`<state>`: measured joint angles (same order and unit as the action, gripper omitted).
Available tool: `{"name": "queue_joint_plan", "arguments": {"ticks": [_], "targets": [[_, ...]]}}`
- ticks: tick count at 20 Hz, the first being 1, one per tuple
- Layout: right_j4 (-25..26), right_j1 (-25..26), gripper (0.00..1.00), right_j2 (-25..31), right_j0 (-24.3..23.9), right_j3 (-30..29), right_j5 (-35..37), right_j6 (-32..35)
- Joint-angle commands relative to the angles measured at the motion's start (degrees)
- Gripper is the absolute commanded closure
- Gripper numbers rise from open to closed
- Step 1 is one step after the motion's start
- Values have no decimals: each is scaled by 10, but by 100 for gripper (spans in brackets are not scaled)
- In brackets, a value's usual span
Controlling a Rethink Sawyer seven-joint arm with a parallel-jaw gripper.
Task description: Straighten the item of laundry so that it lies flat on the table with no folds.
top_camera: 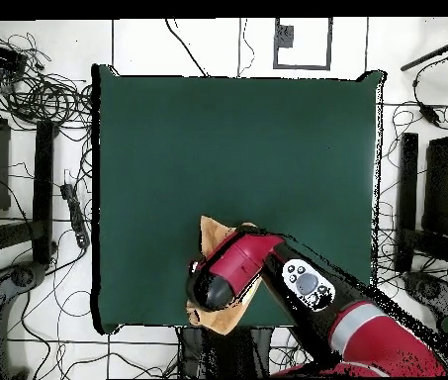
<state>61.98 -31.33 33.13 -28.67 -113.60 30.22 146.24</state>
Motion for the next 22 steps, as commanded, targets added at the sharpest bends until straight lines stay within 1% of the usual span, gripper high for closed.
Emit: {"name": "queue_joint_plan", "arguments": {"ticks": [1,8,11,17,22], "targets": [[101,-41,100,-33,69,-11,-26,-47],[91,-33,100,-39,88,6,-25,-35],[78,-25,100,-40,99,21,-17,-34],[43,5,100,-37,120,63,-12,-15],[30,35,100,-41,141,99,-24,15]]}}
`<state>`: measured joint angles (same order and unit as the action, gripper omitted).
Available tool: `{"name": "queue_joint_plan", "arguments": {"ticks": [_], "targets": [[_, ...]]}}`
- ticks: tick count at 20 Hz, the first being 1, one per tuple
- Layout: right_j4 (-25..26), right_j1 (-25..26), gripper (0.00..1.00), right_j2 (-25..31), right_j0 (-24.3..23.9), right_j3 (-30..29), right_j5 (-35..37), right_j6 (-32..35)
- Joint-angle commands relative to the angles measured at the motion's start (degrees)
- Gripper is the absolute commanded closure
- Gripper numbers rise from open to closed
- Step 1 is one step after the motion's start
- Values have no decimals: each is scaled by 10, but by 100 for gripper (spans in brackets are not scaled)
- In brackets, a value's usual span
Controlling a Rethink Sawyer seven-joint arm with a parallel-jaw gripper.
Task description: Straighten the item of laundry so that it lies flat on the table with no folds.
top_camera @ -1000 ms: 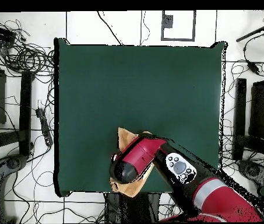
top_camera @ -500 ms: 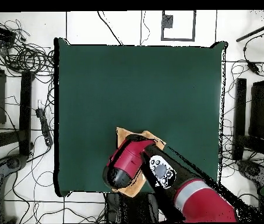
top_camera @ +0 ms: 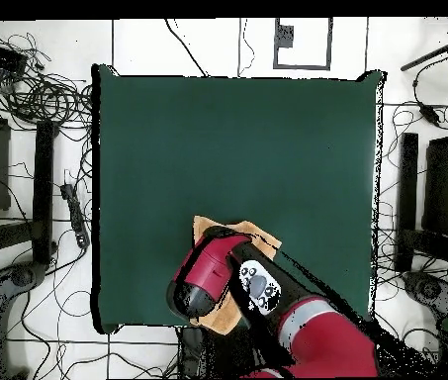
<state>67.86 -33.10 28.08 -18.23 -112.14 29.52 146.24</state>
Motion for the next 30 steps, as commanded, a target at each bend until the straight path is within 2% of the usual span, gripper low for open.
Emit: {"name": "queue_joint_plan", "arguments": {"ticks": [1,9,14,21,30], "targets": [[-32,58,100,9,39,91,-21,20],[-52,83,100,-3,70,134,-29,37],[-79,84,100,-7,72,143,-49,33],[-115,67,100,13,44,128,-69,0],[-176,23,100,61,-3,91,-20,-78]]}}
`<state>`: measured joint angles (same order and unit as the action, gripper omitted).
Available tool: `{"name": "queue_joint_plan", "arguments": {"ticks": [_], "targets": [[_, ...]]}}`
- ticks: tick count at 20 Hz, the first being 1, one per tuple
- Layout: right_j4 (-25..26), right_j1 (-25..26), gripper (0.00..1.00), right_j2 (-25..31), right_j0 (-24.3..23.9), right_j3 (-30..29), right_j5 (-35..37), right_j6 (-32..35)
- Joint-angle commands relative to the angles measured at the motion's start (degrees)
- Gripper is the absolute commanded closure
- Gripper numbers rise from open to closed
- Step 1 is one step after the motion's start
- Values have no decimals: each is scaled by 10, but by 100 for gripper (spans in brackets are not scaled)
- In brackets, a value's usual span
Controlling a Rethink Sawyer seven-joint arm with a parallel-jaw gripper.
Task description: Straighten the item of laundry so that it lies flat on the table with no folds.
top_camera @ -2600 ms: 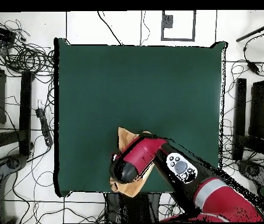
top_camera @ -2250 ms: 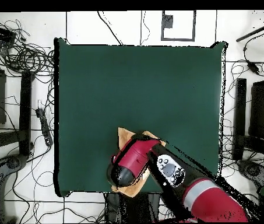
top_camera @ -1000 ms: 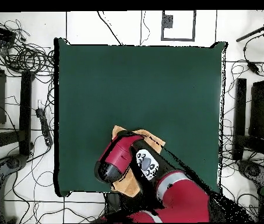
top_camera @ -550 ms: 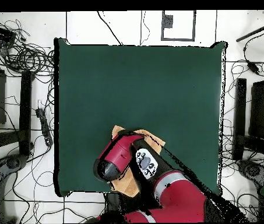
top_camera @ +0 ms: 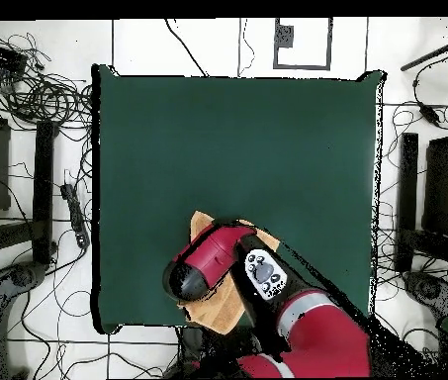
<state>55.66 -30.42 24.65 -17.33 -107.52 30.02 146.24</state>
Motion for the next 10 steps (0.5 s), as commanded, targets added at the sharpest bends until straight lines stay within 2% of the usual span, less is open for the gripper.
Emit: {"name": "queue_joint_plan", "arguments": {"ticks": [1,10], "targets": [[-59,-7,100,101,-19,42,-21,-87],[-73,-12,100,124,-31,48,15,-121]]}}
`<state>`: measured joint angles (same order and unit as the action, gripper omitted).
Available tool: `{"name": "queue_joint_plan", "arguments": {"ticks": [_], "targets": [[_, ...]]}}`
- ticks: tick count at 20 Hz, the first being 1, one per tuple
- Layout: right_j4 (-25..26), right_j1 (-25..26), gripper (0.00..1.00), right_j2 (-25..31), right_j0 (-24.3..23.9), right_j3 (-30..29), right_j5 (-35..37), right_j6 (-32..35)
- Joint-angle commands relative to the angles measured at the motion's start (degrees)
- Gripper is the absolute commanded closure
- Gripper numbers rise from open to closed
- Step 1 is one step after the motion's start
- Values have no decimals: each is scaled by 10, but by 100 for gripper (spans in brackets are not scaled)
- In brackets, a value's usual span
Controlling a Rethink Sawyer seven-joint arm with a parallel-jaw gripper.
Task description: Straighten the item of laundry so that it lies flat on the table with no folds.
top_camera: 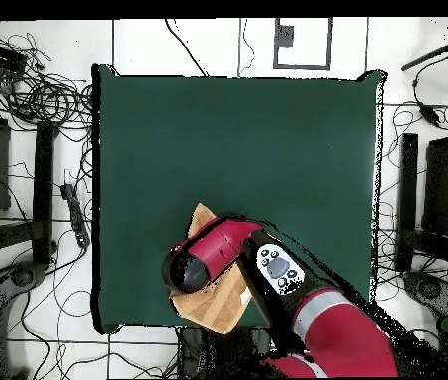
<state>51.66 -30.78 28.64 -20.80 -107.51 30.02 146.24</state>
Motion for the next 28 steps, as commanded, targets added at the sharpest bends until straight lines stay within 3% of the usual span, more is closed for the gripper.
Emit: {"name": "queue_joint_plan", "arguments": {"ticks": [1,20,28], "targets": [[-35,-9,100,87,2,49,18,-124],[-34,-27,100,147,-39,40,20,-153],[-6,-27,100,124,-13,58,20,-130]]}}
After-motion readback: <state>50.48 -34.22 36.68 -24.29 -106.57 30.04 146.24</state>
